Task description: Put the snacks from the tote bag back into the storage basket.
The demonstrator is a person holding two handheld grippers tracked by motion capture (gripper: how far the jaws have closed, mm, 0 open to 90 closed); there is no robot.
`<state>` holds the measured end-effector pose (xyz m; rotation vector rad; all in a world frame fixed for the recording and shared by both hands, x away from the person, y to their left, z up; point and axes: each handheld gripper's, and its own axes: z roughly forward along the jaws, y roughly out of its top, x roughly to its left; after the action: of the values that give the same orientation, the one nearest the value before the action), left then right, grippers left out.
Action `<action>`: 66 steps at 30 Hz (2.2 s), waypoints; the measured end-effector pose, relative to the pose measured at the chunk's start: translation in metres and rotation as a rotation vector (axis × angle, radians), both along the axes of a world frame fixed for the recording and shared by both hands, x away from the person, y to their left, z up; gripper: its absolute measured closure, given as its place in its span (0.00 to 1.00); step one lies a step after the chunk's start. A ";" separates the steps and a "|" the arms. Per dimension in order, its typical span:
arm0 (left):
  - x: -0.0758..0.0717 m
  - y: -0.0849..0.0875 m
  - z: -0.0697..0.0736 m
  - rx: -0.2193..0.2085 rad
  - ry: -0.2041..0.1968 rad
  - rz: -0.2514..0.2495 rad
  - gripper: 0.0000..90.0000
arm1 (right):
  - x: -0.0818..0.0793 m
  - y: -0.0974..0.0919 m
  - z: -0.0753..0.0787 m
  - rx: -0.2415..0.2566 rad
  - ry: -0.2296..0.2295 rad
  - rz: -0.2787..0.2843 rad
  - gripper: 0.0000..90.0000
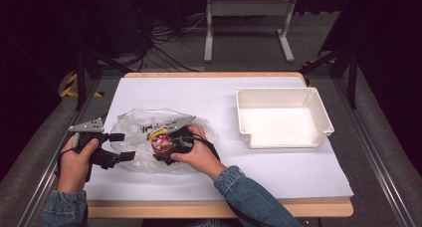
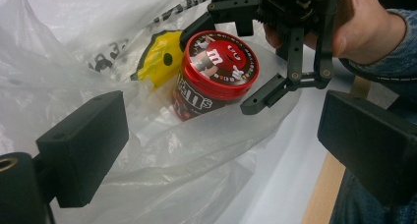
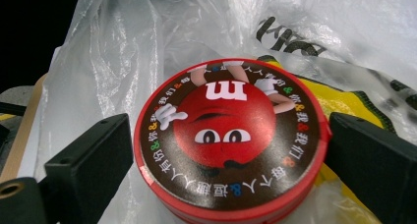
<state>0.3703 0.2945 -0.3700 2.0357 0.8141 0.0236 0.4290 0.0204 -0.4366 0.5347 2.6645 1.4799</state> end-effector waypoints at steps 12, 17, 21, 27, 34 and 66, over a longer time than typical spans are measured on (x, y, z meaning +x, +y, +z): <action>0.001 0.001 -0.002 0.001 0.003 0.009 0.06 | 0.006 0.002 -0.016 0.017 0.046 -0.002 0.07; 0.000 0.002 -0.001 0.000 0.001 0.014 0.06 | 0.003 0.000 -0.011 0.048 0.009 0.017 0.16; 0.000 0.002 -0.001 0.002 -0.004 0.012 0.06 | 0.001 -0.002 -0.008 0.055 -0.006 0.013 0.20; 0.000 0.002 -0.001 0.002 -0.003 0.017 0.06 | 0.000 -0.002 -0.004 0.041 -0.025 0.013 0.24; 0.000 0.004 0.000 0.001 -0.004 0.028 0.06 | -0.003 -0.002 0.006 0.036 -0.042 0.027 0.24; 0.004 0.003 0.004 -0.013 -0.021 0.022 0.05 | -0.002 -0.035 0.098 0.095 -0.085 0.032 0.24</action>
<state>0.3742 0.2977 -0.3662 2.0108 0.8212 0.0518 0.4269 -0.0143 -0.3391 0.4262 2.5607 1.6059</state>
